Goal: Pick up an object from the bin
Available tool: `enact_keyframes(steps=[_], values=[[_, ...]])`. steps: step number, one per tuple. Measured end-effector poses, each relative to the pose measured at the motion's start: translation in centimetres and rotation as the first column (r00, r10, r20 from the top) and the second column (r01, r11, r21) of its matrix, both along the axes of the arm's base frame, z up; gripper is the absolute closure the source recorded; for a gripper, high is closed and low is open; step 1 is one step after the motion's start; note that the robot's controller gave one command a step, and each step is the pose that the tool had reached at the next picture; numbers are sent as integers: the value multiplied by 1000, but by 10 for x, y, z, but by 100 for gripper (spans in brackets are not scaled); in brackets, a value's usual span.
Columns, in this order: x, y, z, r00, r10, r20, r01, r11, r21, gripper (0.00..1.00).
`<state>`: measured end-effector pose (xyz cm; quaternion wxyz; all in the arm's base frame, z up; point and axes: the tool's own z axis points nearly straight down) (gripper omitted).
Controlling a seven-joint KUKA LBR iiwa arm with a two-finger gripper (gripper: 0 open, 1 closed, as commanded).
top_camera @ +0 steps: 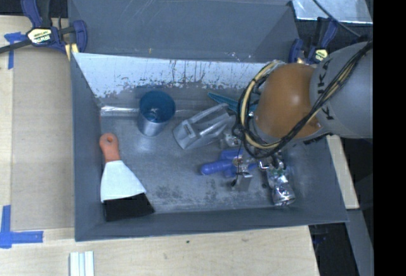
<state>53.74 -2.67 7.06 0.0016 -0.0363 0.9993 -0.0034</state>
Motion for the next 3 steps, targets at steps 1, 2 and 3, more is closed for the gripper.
enact_keyframes(steps=[1,2,3], values=[[26,25,26,940,341,-8,-341,940,-1,0],[8,13,0,1000,-12,0,12,1000,1,100],[8,13,0,1000,-12,0,12,1000,1,100]])
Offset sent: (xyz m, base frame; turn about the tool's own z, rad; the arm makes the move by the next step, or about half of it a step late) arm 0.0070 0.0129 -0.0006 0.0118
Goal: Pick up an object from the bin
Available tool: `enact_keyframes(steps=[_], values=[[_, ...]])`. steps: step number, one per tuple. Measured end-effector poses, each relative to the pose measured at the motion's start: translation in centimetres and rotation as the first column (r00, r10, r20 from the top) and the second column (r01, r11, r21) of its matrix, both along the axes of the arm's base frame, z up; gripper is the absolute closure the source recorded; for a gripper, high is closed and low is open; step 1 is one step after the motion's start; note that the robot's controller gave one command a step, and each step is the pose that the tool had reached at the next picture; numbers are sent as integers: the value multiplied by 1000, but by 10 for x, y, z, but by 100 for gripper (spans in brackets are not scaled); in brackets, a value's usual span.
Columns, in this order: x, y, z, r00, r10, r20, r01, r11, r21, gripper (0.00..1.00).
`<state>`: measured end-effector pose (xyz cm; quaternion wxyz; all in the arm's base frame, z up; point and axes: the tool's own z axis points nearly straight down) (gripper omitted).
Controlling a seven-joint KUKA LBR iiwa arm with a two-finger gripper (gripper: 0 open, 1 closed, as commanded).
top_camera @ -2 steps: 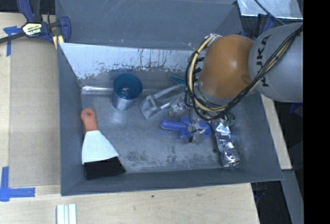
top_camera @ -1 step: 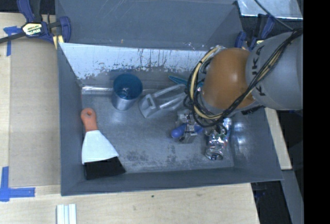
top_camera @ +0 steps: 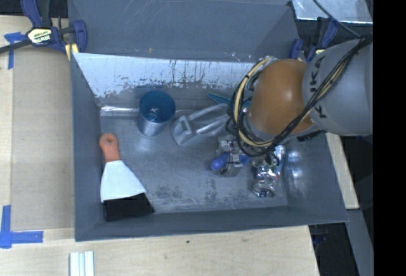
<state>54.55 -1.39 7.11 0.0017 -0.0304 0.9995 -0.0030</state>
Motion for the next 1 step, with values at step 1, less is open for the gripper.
enact_keyframes(steps=[1], values=[[19,-3,116,1000,17,0,-17,1000,0,100]])
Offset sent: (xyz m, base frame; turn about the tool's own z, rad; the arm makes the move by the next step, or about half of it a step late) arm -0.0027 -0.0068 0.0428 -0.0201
